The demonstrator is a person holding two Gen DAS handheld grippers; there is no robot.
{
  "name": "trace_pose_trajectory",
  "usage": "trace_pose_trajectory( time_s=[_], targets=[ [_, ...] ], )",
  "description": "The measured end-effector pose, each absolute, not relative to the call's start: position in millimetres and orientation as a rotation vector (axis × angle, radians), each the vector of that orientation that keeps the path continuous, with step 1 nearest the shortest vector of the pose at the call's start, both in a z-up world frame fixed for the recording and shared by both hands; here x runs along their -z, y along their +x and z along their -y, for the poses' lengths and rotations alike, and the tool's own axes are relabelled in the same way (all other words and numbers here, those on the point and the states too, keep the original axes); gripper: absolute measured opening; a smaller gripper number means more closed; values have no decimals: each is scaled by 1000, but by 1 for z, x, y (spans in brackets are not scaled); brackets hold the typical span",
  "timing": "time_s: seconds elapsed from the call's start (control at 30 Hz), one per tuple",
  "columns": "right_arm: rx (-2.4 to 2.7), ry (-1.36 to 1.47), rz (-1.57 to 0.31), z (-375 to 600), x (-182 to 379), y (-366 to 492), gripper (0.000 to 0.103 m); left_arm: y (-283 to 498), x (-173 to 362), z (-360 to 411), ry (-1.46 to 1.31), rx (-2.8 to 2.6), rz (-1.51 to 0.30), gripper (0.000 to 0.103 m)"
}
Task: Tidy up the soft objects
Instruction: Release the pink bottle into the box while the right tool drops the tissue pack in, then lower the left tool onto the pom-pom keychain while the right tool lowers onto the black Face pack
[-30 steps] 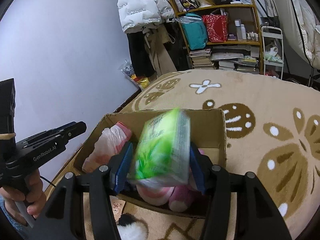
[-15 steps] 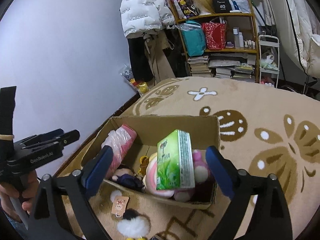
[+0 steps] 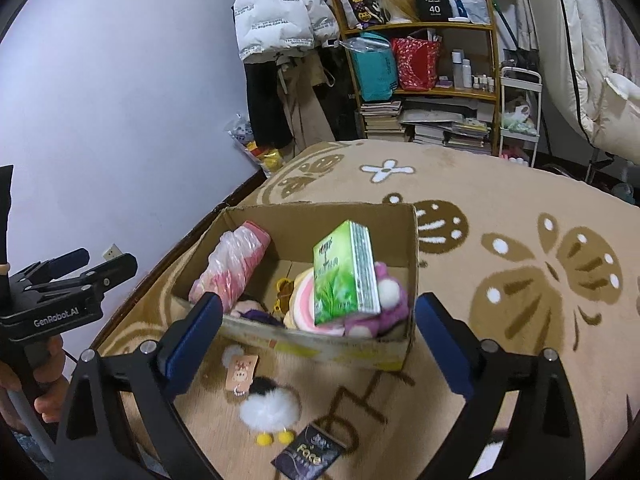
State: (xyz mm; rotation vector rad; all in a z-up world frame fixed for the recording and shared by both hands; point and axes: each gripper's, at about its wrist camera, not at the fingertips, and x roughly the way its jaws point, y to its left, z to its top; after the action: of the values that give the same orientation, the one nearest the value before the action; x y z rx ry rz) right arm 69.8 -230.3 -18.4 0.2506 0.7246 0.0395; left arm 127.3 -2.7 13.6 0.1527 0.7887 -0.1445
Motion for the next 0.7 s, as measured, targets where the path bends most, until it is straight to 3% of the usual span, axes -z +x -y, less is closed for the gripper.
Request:
trace_pose_trajectory(
  time_s=[0.7],
  targets=[
    [33,263,-783,228,22,20,101,83,-8,0,195,188,-804,100]
  ],
)
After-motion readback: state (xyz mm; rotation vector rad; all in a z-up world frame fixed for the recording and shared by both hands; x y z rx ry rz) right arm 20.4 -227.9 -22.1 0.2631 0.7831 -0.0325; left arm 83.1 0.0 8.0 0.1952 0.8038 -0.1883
